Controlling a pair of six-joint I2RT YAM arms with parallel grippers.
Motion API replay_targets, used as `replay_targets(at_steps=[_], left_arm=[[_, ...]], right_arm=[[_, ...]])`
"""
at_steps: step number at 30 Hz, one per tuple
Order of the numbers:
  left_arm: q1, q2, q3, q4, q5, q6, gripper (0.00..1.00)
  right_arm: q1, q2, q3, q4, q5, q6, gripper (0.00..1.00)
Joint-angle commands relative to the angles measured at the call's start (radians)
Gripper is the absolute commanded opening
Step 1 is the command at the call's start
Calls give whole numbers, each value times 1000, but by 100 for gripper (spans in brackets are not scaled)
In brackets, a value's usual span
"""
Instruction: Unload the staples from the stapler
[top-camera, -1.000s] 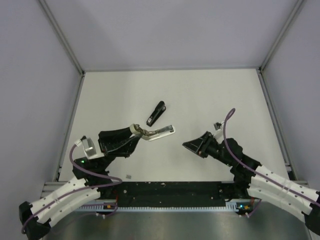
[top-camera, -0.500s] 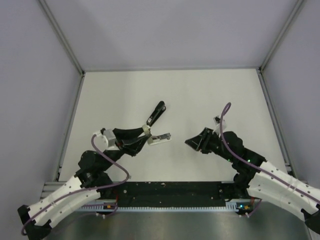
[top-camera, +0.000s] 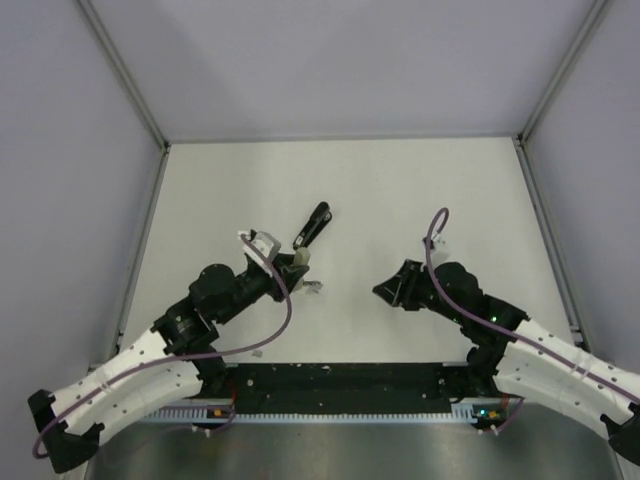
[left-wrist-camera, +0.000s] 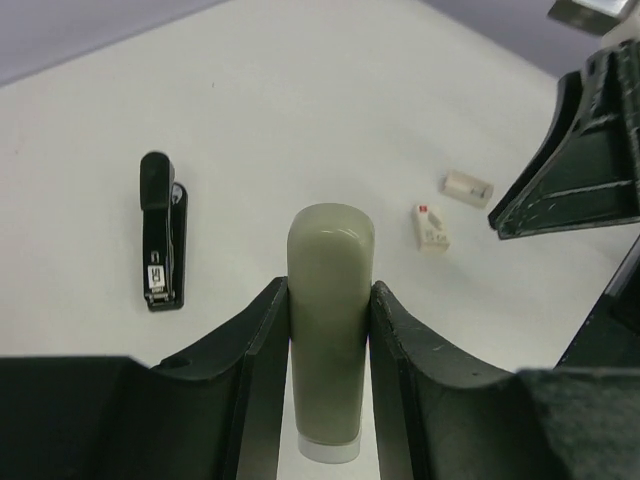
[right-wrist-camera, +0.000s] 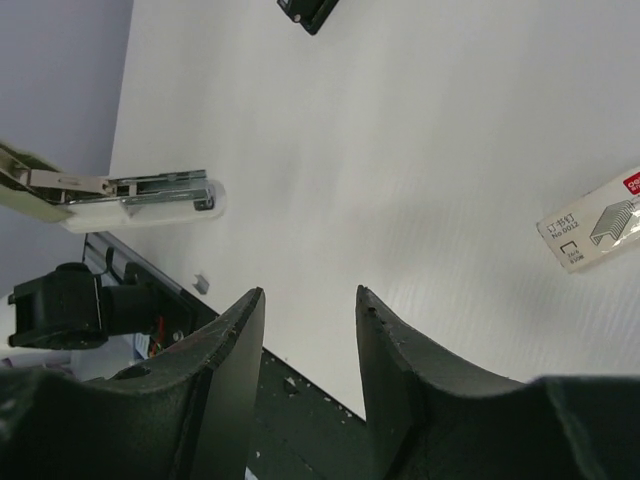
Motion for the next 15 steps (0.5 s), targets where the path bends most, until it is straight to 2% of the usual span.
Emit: replay_targets(at_steps=[1,15], left_arm=[[3,113,94,-112,-46,44,0],[3,581,401,-412,4,165,0]], right_arm=[[-8,8,37,10,-8,-34,42],[-8,-48,-21,8,-14,-27,43]])
